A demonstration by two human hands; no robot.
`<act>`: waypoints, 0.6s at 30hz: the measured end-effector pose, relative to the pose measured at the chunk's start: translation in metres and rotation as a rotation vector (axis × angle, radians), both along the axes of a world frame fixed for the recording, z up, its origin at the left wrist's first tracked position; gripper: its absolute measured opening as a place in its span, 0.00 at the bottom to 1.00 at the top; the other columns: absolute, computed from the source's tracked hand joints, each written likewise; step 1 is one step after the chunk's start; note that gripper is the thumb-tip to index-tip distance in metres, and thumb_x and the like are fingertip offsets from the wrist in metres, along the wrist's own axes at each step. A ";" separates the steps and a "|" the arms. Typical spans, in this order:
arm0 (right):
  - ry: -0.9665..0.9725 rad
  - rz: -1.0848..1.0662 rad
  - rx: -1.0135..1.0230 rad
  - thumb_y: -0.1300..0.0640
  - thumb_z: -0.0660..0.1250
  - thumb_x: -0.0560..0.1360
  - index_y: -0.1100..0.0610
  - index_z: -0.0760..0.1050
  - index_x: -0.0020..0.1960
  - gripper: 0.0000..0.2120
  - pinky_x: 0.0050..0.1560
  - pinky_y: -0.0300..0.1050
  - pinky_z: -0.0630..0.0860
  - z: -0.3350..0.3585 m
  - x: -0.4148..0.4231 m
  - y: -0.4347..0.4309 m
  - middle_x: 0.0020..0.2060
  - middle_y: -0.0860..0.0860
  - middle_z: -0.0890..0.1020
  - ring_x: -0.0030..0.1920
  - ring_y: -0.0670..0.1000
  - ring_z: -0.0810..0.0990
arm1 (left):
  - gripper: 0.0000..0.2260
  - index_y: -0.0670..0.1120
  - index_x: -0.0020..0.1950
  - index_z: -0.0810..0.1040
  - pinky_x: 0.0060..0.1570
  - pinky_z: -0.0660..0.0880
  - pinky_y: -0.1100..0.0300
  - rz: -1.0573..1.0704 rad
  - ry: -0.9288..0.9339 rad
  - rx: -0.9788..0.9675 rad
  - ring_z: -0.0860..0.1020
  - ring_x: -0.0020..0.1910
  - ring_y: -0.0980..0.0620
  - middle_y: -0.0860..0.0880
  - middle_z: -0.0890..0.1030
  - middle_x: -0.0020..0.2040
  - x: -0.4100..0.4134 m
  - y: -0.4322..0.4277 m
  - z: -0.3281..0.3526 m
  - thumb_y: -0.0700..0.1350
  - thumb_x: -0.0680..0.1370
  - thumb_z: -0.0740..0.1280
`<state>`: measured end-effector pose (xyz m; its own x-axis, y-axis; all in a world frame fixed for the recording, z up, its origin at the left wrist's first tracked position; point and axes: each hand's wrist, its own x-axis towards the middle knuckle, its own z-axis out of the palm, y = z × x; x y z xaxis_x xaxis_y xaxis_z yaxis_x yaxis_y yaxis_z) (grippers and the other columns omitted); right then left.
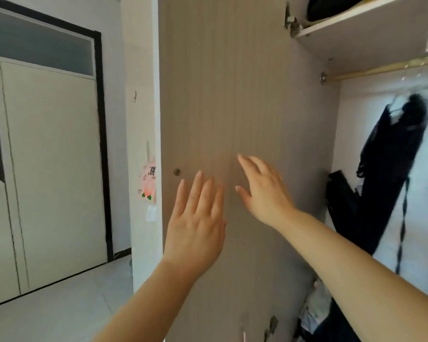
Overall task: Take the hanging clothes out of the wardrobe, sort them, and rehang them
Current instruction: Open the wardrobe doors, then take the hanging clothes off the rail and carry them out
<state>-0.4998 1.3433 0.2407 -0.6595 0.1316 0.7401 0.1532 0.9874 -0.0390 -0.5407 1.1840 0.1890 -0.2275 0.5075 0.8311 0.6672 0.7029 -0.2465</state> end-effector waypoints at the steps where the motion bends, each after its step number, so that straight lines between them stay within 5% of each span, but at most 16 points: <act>1: -0.042 -0.059 -0.022 0.50 0.60 0.78 0.52 0.52 0.76 0.30 0.70 0.49 0.57 -0.005 0.013 0.010 0.73 0.51 0.59 0.72 0.54 0.59 | 0.24 0.37 0.66 0.72 0.68 0.55 0.42 -0.028 -0.028 -0.028 0.69 0.67 0.38 0.38 0.75 0.64 0.005 0.010 -0.003 0.48 0.73 0.60; 7: -0.210 -0.361 -0.073 0.49 0.59 0.79 0.53 0.51 0.76 0.30 0.70 0.50 0.59 -0.026 0.112 0.064 0.73 0.51 0.58 0.73 0.54 0.56 | 0.28 0.39 0.61 0.77 0.63 0.67 0.41 -0.173 -0.191 -0.154 0.77 0.59 0.43 0.41 0.79 0.58 0.053 0.077 -0.008 0.48 0.65 0.77; 11: -0.311 -0.560 -0.103 0.49 0.59 0.79 0.52 0.52 0.76 0.30 0.69 0.52 0.61 -0.028 0.175 0.095 0.73 0.52 0.58 0.72 0.55 0.58 | 0.27 0.46 0.77 0.49 0.73 0.46 0.48 -0.328 -0.314 -0.261 0.54 0.74 0.48 0.48 0.56 0.75 0.090 0.127 -0.010 0.52 0.81 0.55; 18: -0.339 -0.779 -0.150 0.49 0.61 0.78 0.52 0.54 0.75 0.30 0.68 0.51 0.63 -0.022 0.274 0.144 0.72 0.52 0.60 0.70 0.56 0.60 | 0.27 0.47 0.76 0.50 0.73 0.48 0.49 -0.548 -0.348 -0.301 0.55 0.74 0.49 0.49 0.57 0.75 0.143 0.214 0.001 0.54 0.80 0.55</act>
